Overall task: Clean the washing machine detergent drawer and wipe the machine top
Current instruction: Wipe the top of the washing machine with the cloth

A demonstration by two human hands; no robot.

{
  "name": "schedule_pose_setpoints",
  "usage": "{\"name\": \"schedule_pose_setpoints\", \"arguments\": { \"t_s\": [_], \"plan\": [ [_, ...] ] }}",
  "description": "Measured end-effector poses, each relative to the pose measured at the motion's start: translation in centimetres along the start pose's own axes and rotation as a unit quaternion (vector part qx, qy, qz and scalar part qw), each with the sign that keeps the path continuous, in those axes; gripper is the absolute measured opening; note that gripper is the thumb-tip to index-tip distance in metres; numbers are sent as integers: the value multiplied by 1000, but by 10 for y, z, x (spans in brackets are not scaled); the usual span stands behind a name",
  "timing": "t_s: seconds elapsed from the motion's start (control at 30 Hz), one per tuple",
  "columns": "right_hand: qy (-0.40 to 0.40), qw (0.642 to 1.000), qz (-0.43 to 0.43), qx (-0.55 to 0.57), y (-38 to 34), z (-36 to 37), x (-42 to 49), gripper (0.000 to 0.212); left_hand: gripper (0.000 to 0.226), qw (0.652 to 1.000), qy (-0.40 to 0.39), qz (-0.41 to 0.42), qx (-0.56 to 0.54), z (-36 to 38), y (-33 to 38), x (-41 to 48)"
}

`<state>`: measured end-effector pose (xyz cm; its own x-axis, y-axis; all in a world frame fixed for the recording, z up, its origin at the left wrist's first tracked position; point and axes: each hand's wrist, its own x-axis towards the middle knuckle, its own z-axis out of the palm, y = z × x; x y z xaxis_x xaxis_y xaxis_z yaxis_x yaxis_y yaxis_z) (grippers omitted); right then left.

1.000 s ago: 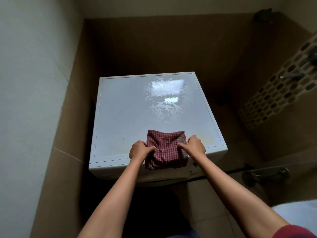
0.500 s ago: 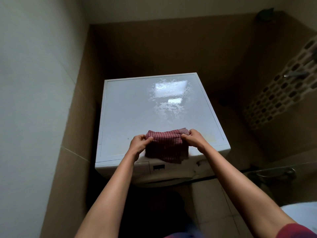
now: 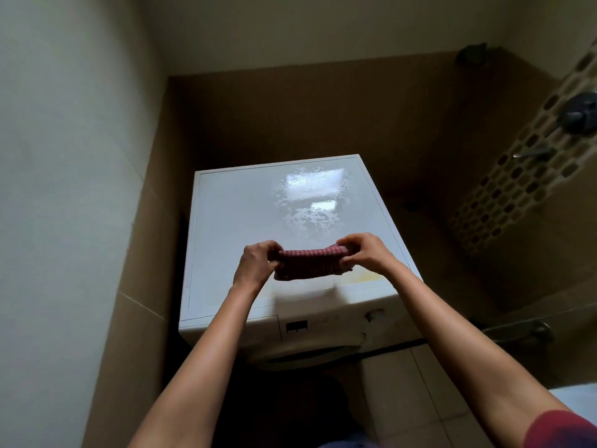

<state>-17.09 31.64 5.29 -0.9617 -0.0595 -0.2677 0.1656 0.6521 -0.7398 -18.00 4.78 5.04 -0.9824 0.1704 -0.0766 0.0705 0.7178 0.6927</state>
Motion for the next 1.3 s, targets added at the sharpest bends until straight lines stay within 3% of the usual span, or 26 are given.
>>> {"name": "schedule_pose_setpoints", "arguments": {
  "t_s": [0.13, 0.2, 0.27, 0.37, 0.53, 0.73, 0.87, 0.97, 1.17, 1.23, 1.3],
  "plan": [
    [43, 990, -37, -127, 1, -10, -8, 21, 16, 999, 10, 35, 30, 3, 10, 3],
    [52, 992, -27, -114, 8, -20, -16, 18, 16, 1000, 2, 28, -13, 6, 15, 5],
    [33, 999, -5, 9, 14, -30, -29, 20, 15, 991, -51, -21, -124, 7, 24, 6],
    [19, 981, 31, 191, 23, -42, -56, 19, 20, 956, -136, -67, -252, 14, 46, 4],
    [83, 904, 83, 412, 51, -54, -106, 9, 28, 919, -234, -67, -311, 40, 94, -17],
    [184, 867, 154, 437, 83, -73, -194, 24, 22, 939, -255, -27, -228, 95, 162, -58],
    [246, 866, 195, 390, 111, -78, -273, 22, 24, 951, -282, 110, -64, 158, 233, -115],
    [310, 822, 228, 420, 135, -79, -338, 18, 19, 931, -310, 192, -20, 201, 284, -175],
    [392, 721, 256, 511, 182, -82, -475, 17, 25, 887, -373, 273, 11, 274, 354, -294],
    [423, 690, 256, 529, 201, -80, -527, 32, 24, 853, -419, 310, 20, 297, 376, -338],
    [453, 657, 253, 548, 214, -77, -576, 33, 19, 811, -479, 337, 18, 314, 396, -381]
  ]
}}
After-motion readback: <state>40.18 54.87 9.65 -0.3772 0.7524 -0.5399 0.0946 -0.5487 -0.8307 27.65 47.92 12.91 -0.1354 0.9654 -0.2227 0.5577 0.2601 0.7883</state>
